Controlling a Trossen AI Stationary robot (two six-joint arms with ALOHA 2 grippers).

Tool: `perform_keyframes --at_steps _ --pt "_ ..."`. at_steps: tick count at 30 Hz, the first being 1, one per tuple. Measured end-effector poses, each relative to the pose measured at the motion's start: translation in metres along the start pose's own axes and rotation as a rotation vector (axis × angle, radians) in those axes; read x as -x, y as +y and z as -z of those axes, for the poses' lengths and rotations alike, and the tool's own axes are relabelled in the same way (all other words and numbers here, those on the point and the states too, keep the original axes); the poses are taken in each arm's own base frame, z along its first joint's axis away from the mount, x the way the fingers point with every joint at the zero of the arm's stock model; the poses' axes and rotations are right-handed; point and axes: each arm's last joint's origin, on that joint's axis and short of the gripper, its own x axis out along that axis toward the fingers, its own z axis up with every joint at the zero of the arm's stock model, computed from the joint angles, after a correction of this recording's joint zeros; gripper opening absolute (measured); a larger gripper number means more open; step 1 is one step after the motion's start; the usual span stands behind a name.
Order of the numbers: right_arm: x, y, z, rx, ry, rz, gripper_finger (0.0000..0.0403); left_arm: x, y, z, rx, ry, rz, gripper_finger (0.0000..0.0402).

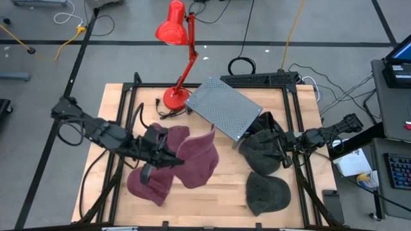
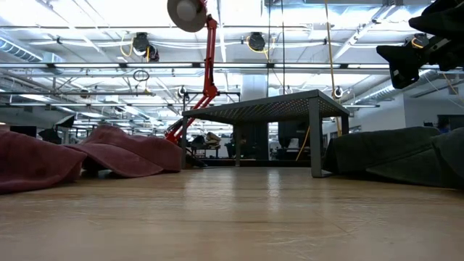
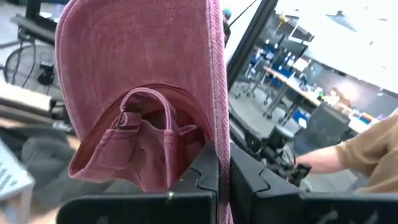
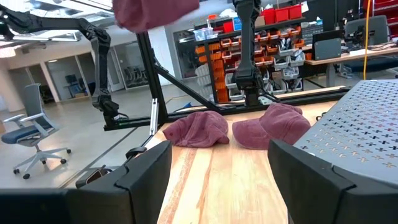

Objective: Pick & Place hat
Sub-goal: Put the red cap on the shelf

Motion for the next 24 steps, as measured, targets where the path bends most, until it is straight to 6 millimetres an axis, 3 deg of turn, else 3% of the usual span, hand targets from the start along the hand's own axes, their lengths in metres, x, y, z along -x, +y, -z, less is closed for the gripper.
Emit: perform_keyframes --at_steps 6,14,20,24 --pt "0.0 0.001 -0.004 -0.021 -0.046 -0.01 0.0263 -0.02 0.0 0.005 -0.019 -0.065 -0.007 0.0008" --pt "0.003 0.004 -0.022 -0.232 -0.222 -0.062 0.0263 -0.04 0.006 0.008 -0.006 -0.154 -0.066 0.0008" --pt "0.009 0.003 -0.04 -0.435 -0.43 -0.04 0.0263 -0.05 0.011 0.0 -0.108 -0.261 -0.07 0.0008" --pt "0.006 0.003 -0.039 -0.476 -0.405 -0.018 0.0263 -0.05 0.014 -0.005 -0.185 -0.305 -0.1 0.0008"
